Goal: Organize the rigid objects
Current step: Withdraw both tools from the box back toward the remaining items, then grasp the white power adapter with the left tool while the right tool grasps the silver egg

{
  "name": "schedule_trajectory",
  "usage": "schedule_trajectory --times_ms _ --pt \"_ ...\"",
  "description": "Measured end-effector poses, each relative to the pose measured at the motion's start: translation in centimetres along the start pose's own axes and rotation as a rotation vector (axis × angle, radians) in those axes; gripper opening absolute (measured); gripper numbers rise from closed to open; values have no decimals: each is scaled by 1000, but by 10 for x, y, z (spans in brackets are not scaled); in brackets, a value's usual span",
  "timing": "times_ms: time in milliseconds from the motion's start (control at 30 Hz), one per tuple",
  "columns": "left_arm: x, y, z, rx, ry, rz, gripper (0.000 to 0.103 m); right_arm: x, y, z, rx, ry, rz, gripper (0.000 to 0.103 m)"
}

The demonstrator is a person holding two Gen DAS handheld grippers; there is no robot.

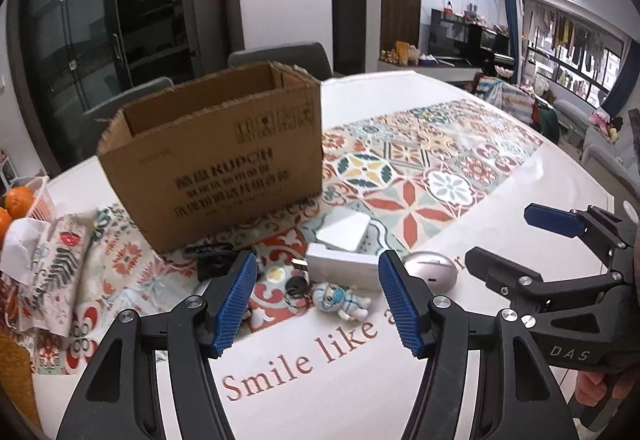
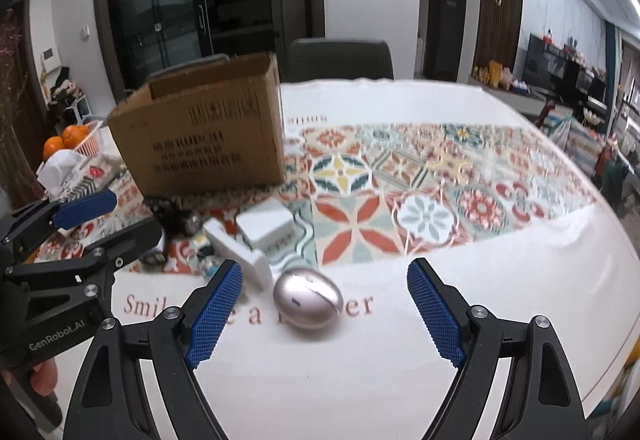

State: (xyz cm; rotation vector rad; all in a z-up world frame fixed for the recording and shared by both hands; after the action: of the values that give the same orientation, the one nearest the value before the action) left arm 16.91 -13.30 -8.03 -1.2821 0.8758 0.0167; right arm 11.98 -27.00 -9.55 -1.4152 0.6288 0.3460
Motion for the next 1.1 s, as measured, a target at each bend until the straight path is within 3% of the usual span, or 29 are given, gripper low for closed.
schedule_trajectory --times_ms 633,1100 --pt "56 20 -11 51 113 157 67 51 45 1 13 -58 232 85" --pt "85 21 -23 72 183 200 69 76 53 1 -6 -135 252 85"
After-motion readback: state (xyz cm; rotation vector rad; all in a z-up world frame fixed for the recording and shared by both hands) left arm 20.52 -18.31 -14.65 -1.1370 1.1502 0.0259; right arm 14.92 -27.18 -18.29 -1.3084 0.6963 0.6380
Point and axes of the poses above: each gripper's, at about its wrist camera, not at the fingertips, and x roughly the way its jaws point, z to its left, y to its underside, the point moved 5 cm from there along x, roughly the way its jaws point, and after that the axes turned 8 degrees about -z, right-handed, at the moved point
